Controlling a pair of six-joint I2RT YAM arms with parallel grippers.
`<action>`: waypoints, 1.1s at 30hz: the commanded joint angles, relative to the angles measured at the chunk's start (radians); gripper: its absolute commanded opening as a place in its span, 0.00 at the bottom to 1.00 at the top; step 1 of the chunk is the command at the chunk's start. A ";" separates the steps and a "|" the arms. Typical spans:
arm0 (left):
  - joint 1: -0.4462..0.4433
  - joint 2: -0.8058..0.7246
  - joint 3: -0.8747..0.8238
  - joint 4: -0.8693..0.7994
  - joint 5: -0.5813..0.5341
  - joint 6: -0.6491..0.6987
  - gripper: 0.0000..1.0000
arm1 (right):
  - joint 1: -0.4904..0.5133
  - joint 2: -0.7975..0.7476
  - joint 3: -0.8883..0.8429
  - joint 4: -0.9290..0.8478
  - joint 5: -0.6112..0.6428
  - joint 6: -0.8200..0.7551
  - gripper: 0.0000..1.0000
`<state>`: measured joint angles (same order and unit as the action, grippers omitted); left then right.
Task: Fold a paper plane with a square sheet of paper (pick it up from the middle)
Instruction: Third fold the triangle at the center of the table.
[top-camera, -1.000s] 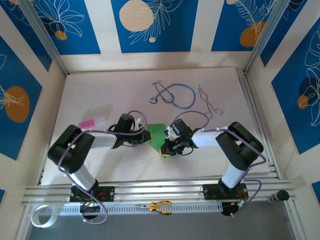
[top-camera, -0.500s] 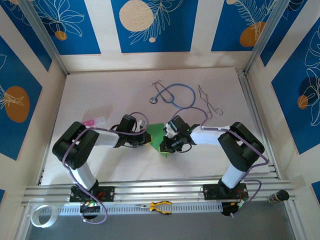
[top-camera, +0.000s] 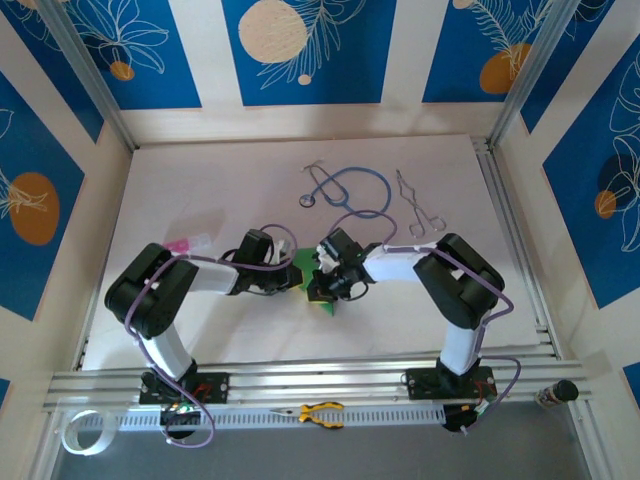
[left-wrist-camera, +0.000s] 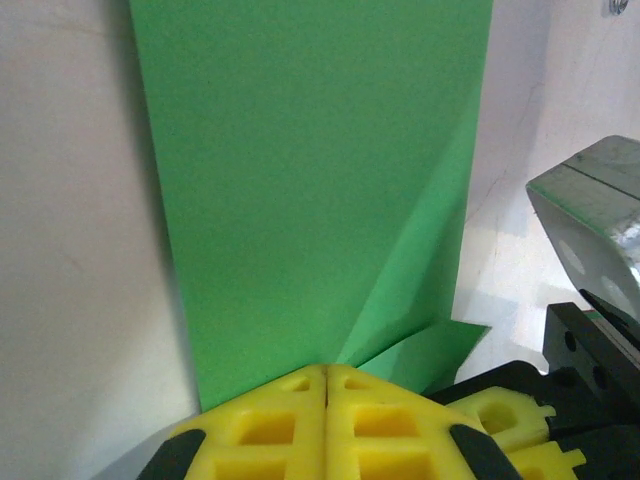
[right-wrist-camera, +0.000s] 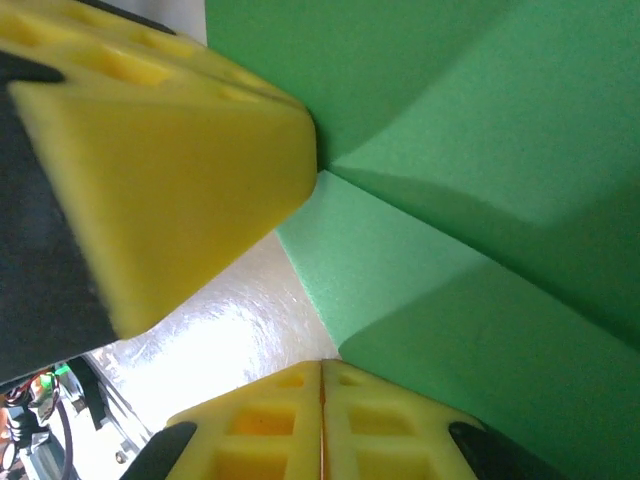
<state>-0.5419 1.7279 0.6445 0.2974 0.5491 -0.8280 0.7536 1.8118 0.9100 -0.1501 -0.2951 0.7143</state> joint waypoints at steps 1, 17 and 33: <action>-0.005 0.027 -0.016 -0.115 -0.057 0.031 0.04 | 0.004 -0.037 -0.048 -0.041 0.003 -0.016 0.09; -0.005 0.028 -0.029 -0.076 -0.074 -0.026 0.03 | -0.113 -0.326 -0.360 0.042 -0.068 -0.021 0.10; -0.050 -0.126 -0.077 0.009 -0.281 -0.209 0.05 | -0.161 -0.374 -0.218 -0.046 0.080 0.004 0.26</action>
<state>-0.5739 1.6344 0.5838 0.3065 0.3374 -0.9909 0.5861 1.4185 0.6514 -0.1604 -0.2283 0.7155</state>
